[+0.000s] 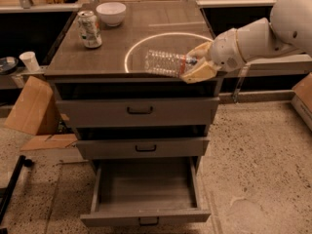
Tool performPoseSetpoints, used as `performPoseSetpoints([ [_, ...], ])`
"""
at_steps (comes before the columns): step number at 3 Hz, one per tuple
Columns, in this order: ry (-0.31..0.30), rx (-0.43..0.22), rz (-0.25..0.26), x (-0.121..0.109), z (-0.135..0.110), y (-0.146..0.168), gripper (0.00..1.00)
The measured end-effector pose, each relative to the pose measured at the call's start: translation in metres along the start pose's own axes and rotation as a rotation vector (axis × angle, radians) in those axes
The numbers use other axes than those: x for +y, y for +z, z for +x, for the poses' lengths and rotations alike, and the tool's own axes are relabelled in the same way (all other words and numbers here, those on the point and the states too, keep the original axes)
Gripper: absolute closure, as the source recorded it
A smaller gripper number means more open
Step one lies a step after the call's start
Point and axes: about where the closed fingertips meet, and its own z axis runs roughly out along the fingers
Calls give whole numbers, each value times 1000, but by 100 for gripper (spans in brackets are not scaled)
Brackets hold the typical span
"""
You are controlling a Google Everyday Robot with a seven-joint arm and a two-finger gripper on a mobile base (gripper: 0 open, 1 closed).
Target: Place water bottle into bottom drawer
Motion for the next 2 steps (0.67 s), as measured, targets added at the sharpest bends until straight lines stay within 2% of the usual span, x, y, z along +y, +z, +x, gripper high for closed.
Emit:
performPoseSetpoints([
  [1, 25, 11, -42, 45, 26, 17, 100],
  [2, 114, 20, -94, 84, 66, 49, 100],
])
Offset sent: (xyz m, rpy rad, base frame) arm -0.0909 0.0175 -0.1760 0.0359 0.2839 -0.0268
